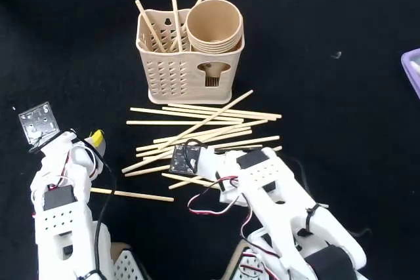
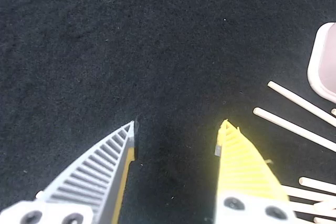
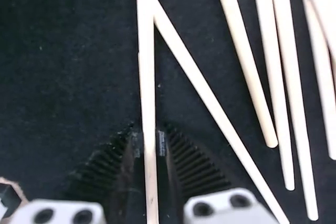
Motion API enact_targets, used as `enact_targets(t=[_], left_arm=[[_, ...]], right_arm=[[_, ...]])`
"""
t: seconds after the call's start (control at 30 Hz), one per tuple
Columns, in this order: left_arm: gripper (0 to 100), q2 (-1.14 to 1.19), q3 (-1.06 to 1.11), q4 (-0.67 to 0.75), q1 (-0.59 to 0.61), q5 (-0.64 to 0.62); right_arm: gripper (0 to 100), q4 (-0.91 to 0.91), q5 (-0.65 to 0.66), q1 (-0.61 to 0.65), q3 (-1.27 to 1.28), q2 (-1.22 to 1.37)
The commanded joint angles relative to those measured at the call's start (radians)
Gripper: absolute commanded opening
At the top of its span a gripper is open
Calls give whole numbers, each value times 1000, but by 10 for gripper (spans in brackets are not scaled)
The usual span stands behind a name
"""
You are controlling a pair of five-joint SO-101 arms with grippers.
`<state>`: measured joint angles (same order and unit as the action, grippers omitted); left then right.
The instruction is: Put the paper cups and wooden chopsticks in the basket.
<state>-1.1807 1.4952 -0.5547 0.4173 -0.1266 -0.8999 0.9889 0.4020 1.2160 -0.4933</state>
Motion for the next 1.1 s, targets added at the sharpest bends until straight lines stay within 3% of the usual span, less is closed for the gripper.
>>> enact_targets(t=[0.0,0.27,0.5,0.73,0.97,1.07], left_arm=[[252,-12,-33,20,8,2],[252,-12,-33,20,8,2],[252,-12,-33,20,8,2],[252,-12,-31,20,8,2],[252,-12,-31,20,8,2],[252,-12,-31,20,8,2]], right_arm=[[10,-44,3,-14,-41,-22],[10,-362,-121,-20,-315,-308],[10,-353,-321,-20,-463,-576],[10,-48,-562,61,-545,-604],[10,555,-885,129,-547,-555],[10,798,-954,126,-550,-447]])
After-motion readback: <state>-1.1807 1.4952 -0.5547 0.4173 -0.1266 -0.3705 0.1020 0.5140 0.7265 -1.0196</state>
